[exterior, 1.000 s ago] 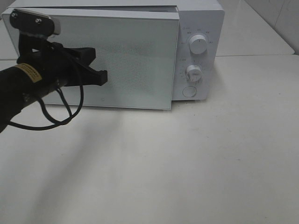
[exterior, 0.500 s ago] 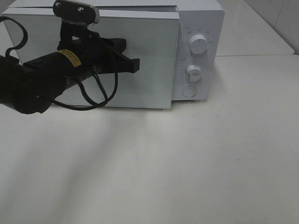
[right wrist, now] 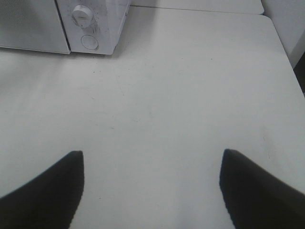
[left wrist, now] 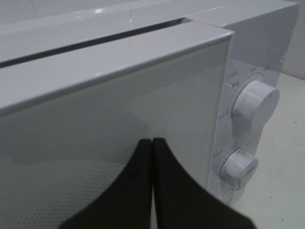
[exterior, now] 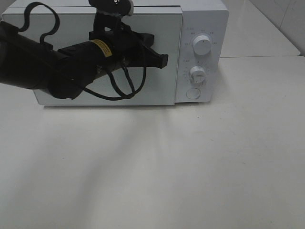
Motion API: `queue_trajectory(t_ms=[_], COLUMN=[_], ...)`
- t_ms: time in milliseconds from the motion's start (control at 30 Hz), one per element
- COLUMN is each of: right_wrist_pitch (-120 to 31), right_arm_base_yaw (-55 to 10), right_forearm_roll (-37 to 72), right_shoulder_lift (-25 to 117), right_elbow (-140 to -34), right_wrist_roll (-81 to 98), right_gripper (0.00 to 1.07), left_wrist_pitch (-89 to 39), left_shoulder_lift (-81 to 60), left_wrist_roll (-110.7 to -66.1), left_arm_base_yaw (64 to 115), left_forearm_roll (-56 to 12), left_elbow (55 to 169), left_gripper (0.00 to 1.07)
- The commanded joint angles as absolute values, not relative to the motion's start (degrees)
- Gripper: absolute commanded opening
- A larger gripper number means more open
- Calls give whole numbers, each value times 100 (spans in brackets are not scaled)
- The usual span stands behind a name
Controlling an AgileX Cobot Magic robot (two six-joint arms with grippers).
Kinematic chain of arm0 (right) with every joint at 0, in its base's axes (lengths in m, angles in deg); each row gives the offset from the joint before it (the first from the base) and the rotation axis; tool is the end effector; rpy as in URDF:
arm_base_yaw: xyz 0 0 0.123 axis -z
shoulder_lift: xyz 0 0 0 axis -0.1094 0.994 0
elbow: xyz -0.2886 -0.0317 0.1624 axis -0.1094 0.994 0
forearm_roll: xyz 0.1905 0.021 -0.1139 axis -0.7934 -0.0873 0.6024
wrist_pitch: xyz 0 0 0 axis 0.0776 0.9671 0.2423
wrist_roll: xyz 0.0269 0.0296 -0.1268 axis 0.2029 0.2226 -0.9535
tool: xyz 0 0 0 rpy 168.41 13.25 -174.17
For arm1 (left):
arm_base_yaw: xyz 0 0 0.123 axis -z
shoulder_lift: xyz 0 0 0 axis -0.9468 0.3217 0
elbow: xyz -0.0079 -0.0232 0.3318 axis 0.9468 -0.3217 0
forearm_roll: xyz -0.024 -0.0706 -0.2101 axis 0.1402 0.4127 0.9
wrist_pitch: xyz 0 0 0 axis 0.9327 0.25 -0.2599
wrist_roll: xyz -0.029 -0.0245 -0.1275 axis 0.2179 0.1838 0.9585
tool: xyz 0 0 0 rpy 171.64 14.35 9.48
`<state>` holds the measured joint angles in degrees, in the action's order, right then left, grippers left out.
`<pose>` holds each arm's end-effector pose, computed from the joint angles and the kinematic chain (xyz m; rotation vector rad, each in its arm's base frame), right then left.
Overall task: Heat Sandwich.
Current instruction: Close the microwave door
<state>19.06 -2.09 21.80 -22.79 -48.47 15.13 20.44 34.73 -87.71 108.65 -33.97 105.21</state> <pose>-0.0400 -0.0142 0.2474 -0.1081 2.0167 0.0296 0.3776 -0.2844 0.2445 0.5654 1.6852 -0.4393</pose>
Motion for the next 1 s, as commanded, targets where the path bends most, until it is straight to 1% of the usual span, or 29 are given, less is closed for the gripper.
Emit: queue_trajectory(t_ms=[33,200,633,767,1000], right_wrist_pitch=[1837,1837,1837,1837,1837], right_arm_base_yaw=[-169,-169,-169,-169,-169], right_forearm_roll=[2168,2168,2168,2168,2168], right_shoulder_lift=[-2428,-2428,-2428,-2428,-2428], right_elbow=[-4841,-4841,-4841,-4841,-4841], right_wrist_roll=[1565,1565,1565,1565,1565], right_gripper=[75,75,75,75,75], left_wrist_pitch=[2164,2129,1935,1642,1322], left_shoulder_lift=[3611,3737,3559,3216,2568], left_wrist_roll=[-8908,-9046,-9086,-9384,-9332], left_arm_base_yaw=[10750,10750,10853,10939,10957], left_forearm_roll=[-2664,-2452,-2567,-2572,-2561], left_elbow=[10939,11151,11048,10744,10034], left_gripper=[0,0,0,0,0])
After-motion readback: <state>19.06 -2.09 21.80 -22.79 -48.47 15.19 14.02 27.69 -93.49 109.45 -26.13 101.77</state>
